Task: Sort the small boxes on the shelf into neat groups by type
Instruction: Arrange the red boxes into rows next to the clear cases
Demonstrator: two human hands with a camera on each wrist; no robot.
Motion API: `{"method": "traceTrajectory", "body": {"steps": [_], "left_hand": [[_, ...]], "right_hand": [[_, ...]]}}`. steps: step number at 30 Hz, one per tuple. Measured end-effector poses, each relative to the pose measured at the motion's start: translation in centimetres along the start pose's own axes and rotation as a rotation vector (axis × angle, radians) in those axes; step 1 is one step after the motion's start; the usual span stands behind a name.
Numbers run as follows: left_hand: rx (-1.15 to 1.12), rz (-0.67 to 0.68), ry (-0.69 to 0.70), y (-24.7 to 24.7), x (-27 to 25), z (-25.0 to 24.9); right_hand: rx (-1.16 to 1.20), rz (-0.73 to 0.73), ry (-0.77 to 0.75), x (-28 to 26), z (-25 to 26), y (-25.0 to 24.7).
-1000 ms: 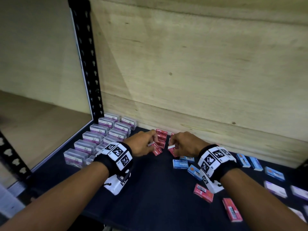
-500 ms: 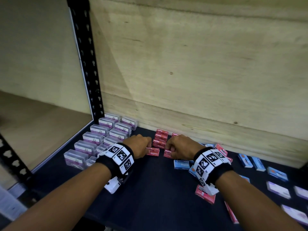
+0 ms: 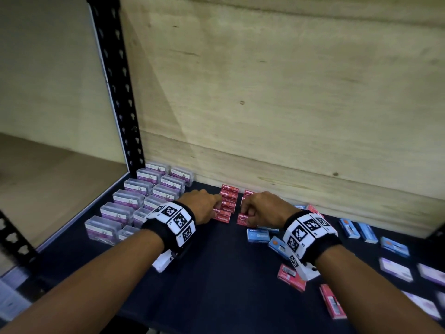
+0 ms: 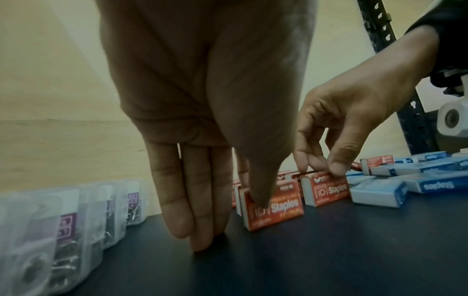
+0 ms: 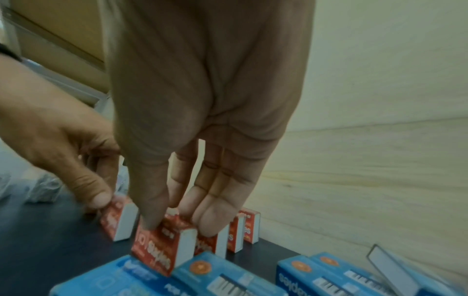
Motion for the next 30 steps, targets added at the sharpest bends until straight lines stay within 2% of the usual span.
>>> {"method": "traceTrajectory", "body": {"steps": [4, 6, 9, 12, 15, 23, 30], "left_hand": [[0.043, 0.001, -0.037, -0.7, -0.9, 0.0], [0.104, -0.098, -0.032, -1.8, -1.4, -0.9], [0.086, -0.231, 0.072, -3.0, -1.6, -3.4], [0.018, -0.19, 0.177, -2.3, -1.1, -6.3], [0.03, -0.135, 0.219, -0.8, -0.5, -8.2], [0.109, -0.104, 0.166, 0.9, 0.5, -8.7], [0.109, -0.108, 0.182, 1.0, 0.6, -8.6]], "right_hand": [[0.052, -0.001, 0.052, -0.9, -2.3, -1.6], [0.041, -0.006, 0.117, -1.4, -4.2, -2.4], [-0.014, 0.02, 0.194, -2.1, -6.3, -2.5], [-0.066, 0.049, 0.236, -2.4, -7.0, -1.6], [-0.104, 0.063, 0.234, -2.5, -7.1, -0.7], [-0.141, 0.099, 0.212, -1.8, -6.8, 0.3], [-0.123, 0.067, 0.22, -1.6, -6.9, 0.6]]}}
Point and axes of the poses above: each hand's wrist, its own x-axis towards the middle knuckle, its own y-axis out of the palm, z = x × y, the point moved 6 cm from there along x, towards the middle knuckle, and after that the axes turned 6 degrees about y, right-handed, at the moved point
